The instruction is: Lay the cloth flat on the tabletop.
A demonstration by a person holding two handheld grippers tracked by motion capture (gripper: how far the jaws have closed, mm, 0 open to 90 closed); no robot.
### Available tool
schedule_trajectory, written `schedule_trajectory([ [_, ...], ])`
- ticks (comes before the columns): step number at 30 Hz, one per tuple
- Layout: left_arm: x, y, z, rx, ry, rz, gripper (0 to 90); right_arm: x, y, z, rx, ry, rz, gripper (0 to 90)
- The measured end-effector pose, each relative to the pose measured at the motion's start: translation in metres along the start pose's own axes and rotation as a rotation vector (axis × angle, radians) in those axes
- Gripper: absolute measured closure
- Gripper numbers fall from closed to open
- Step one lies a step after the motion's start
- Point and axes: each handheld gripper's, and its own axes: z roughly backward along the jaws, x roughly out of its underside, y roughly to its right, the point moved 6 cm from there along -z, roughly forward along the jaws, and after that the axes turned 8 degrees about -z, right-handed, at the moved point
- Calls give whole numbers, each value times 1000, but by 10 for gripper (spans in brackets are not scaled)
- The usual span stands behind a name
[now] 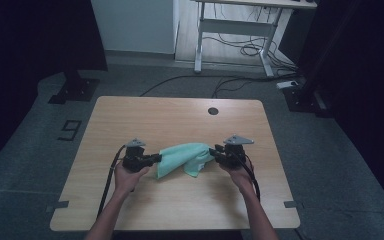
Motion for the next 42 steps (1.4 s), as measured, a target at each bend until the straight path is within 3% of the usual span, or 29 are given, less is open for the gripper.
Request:
schedule_trajectory([
  [2, 0, -2, -2, 0, -3, 3, 857, 1, -2, 0, -13, 5, -12, 592],
  [5, 2, -7, -6, -15, -12, 8, 860, 12, -11, 11, -13, 31, 13, 553],
  [9, 6, -9, -8, -21, -17, 15, 863, 38, -24, 21, -81, 9, 23, 553],
  [11, 7, -7, -10, -23, -23, 11, 864, 54, -32, 15, -122, -27, 19, 548],
  [15, 7, -5, -10, -23, -23, 8, 867, 61, -43, 4, -155, -58, 30, 527],
  [16, 7, -6, -10, -24, -25, 9, 869, 64, -51, -6, -168, -76, 42, 503],
  [22, 8, -7, -10, -22, -28, 11, 873, 66, -67, -31, -184, -118, 76, 469],
  [25, 8, -7, -11, -21, -30, 9, 878, 71, -76, -45, -154, -166, 143, 462],
  [30, 8, -8, -10, -23, -26, 9, 880, 71, -78, -48, -100, -165, 189, 550],
  [31, 7, -9, -10, -25, -24, 14, 880, 71, -77, -48, -69, -157, 221, 625],
  [32, 7, -9, -10, -25, -24, 14, 880, 71, -77, -48, -69, -157, 221, 625],
  [34, 7, -10, -9, -36, -25, 10, 880, 70, -75, -48, -32, -147, 256, 762],
  [36, 8, -10, -8, -46, -31, 0, 880, 70, -74, -48, -33, -148, 256, 806],
  [38, 8, -10, -7, -54, -33, -9, 880, 70, -71, -47, -58, -151, 229, 849],
  [39, 7, -10, -4, -53, -28, -12, 881, 71, -67, -44, -105, -151, 179, 855],
  [42, 5, -10, 0, -47, -16, -9, 881, 70, -63, -37, -118, -141, 167, 855],
])
